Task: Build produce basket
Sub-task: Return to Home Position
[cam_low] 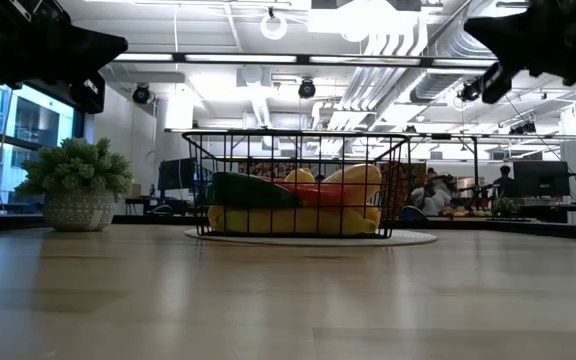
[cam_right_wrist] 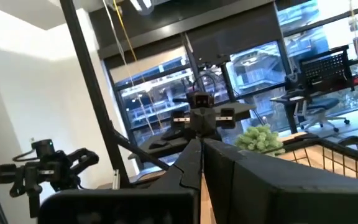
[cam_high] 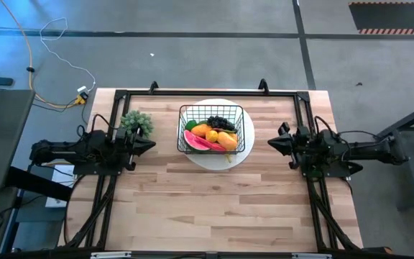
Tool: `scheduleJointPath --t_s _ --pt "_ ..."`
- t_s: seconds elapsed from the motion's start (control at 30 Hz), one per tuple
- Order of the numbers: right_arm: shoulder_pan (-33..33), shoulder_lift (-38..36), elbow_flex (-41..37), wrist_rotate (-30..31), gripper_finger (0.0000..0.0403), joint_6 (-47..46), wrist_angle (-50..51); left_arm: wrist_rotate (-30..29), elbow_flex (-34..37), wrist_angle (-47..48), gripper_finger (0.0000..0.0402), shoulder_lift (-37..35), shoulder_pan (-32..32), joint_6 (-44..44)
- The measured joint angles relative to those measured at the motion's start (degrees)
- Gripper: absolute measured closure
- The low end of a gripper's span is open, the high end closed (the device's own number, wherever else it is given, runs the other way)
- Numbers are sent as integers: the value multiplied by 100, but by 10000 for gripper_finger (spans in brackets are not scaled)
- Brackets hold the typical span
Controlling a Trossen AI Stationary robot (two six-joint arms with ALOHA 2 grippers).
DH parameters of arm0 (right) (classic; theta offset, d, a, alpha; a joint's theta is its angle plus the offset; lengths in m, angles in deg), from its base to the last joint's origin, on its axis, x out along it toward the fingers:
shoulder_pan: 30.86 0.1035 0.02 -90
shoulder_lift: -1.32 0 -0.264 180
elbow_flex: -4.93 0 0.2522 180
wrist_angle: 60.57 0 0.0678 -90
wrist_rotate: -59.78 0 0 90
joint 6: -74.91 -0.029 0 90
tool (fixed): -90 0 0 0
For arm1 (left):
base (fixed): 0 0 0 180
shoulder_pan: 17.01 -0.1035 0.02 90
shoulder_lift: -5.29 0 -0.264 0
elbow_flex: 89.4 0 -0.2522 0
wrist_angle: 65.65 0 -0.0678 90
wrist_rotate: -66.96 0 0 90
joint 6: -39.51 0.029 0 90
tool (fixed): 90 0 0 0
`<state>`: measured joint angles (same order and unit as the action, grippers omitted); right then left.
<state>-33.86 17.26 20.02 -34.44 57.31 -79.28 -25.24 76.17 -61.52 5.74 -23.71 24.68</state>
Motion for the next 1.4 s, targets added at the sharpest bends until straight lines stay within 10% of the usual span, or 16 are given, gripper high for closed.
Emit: scheduleJointPath --t_s 0.5,1.4 --pt "0 -1279 -77 278 403 865 3128 2 0 -2 401 0 0 0" --pt "0 -1180 -65 679 403 954 3176 4 -2 -2 401 0 0 -2"
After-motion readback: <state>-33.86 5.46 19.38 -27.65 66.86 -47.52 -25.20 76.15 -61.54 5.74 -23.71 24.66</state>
